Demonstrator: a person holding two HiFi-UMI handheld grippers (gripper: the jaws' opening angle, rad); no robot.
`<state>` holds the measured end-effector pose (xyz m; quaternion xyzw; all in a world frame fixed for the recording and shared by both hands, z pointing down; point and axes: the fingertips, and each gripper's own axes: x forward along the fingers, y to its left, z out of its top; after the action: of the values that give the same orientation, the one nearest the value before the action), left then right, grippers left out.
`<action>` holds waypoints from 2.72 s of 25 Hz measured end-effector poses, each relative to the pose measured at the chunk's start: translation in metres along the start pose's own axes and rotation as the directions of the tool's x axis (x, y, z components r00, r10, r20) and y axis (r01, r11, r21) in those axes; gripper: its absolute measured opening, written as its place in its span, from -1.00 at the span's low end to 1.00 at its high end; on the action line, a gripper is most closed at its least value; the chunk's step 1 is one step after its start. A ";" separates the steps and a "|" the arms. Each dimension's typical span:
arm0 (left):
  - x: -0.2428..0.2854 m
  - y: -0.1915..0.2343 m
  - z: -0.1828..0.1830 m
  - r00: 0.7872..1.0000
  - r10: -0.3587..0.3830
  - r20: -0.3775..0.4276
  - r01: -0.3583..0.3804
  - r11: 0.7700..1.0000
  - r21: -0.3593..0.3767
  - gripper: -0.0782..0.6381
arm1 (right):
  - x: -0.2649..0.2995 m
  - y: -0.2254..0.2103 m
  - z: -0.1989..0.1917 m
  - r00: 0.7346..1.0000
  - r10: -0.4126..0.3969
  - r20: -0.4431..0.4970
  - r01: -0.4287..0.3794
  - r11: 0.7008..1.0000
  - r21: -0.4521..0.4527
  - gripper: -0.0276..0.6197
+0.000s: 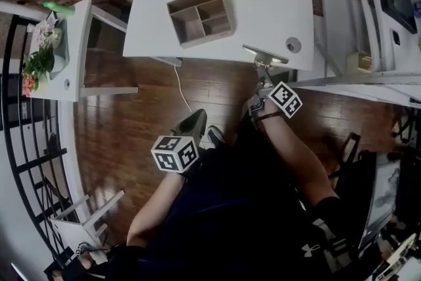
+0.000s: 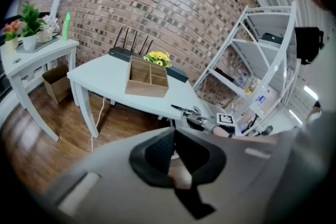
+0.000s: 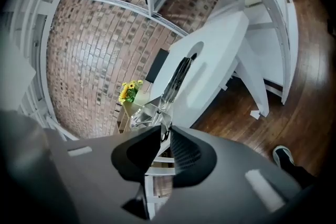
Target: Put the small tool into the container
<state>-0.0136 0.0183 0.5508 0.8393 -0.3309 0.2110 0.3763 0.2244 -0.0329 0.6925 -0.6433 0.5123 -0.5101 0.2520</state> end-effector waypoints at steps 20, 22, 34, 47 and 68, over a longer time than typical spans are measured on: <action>0.021 0.001 0.042 0.993 0.031 0.114 -0.023 0.997 -0.072 -0.77 | 0.008 0.178 0.059 0.882 0.396 -0.254 -0.427 0.901 -0.077 -0.85; 0.017 0.006 0.046 0.988 0.065 0.137 -0.053 0.994 -0.093 -0.77 | 0.025 0.198 0.063 0.869 0.400 -0.292 -0.446 0.888 -0.112 -0.85; -0.022 0.065 0.058 0.952 0.205 0.225 -0.149 0.959 -0.241 -0.77 | 0.111 0.248 0.016 0.821 0.215 -0.530 -0.468 0.785 -0.407 -0.85; -0.048 0.116 0.073 0.943 0.208 0.261 -0.126 0.947 -0.297 -0.77 | 0.153 0.232 -0.053 0.758 -0.097 -0.646 -0.432 0.668 -0.607 -0.85; -0.048 0.129 0.073 0.946 0.209 0.248 -0.129 0.944 -0.304 -0.77 | 0.162 0.195 -0.084 0.736 -0.110 -0.668 -0.345 0.788 -0.510 -0.65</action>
<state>-0.1314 -0.0829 0.5391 0.7659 -0.4785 0.0737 0.4231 0.0617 -0.2328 0.6214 -0.4270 0.7441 -0.4962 -0.1332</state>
